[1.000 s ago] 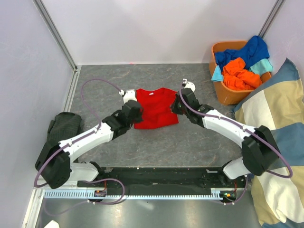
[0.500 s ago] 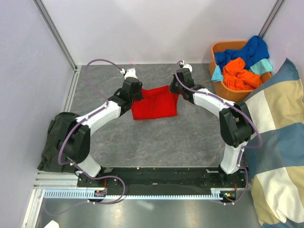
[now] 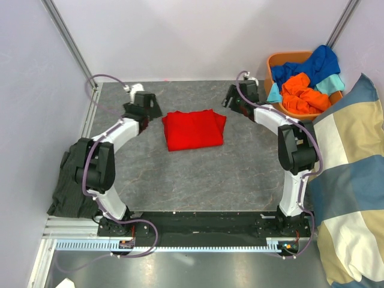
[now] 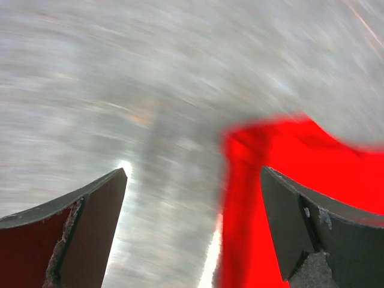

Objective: Fold and stack the t-shirts
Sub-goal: Fold the long partially folded tshirt into a neat square, then put the neatly folded tshirt into the corner of the board with the left arm

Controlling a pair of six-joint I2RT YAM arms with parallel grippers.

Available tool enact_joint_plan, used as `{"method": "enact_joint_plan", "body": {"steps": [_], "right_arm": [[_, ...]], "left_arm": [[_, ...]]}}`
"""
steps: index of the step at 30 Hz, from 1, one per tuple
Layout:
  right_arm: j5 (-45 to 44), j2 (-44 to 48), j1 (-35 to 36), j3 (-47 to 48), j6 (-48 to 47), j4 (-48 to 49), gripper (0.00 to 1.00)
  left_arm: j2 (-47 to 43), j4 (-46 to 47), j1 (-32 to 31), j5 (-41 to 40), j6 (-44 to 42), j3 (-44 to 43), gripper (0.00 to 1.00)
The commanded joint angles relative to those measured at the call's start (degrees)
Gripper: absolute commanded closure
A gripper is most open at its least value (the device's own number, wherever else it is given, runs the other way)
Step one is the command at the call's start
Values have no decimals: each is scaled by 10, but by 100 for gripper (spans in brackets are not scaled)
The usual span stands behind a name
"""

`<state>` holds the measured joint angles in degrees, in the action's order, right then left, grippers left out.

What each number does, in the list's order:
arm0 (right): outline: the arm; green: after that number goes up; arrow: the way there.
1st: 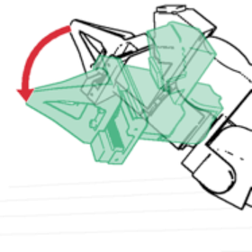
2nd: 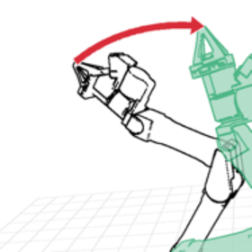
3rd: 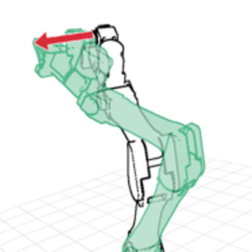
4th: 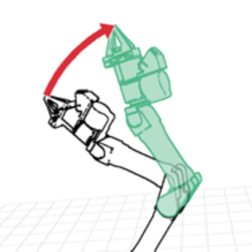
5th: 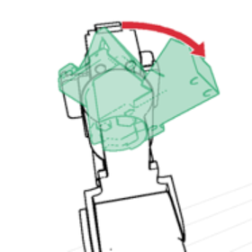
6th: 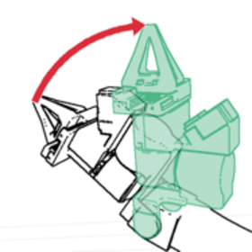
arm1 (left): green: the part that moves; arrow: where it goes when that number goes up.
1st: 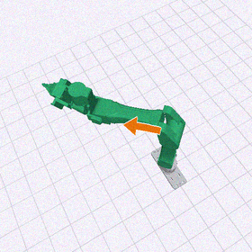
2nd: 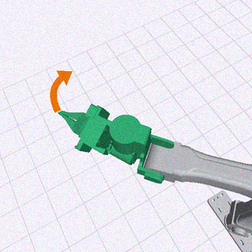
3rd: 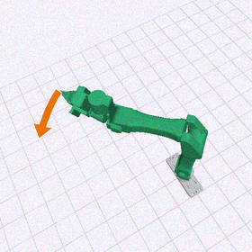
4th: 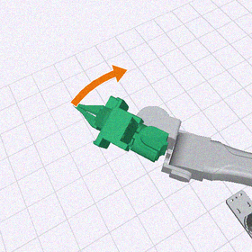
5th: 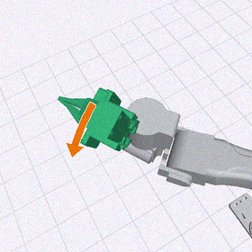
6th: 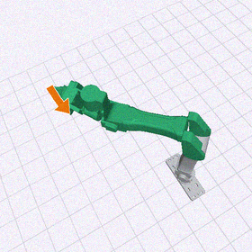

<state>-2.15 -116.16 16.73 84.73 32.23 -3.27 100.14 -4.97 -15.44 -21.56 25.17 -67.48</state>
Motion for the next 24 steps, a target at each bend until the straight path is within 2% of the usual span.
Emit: {"method": "enact_joint_plan", "body": {"steps": [1, 6, 8, 12, 18, 24], "right_arm": [[13, 74, -16, -43, -17, 25, 20], [58, 116, -12, -132, 2, 43, 17], [65, 138, -2, -155, 2, 43, 15], [97, 171, 11, -220, 13, 62, 2], [130, 188, 17, -273, 21, 83, 2], [147, 148, 24, -282, 24, 100, 2]], "left_arm": [[-68, 13, 38, -18, 20, 16, 0], [-116, 17, 31, 55, 58, 88, 0], [-129, 27, 10, 69, 73, 112, 0], [-145, 31, -39, 66, 88, 168, 0], [-148, 38, -84, 71, 117, 211, 0], [-126, 43, -111, 65, 124, 227, 0]]}}
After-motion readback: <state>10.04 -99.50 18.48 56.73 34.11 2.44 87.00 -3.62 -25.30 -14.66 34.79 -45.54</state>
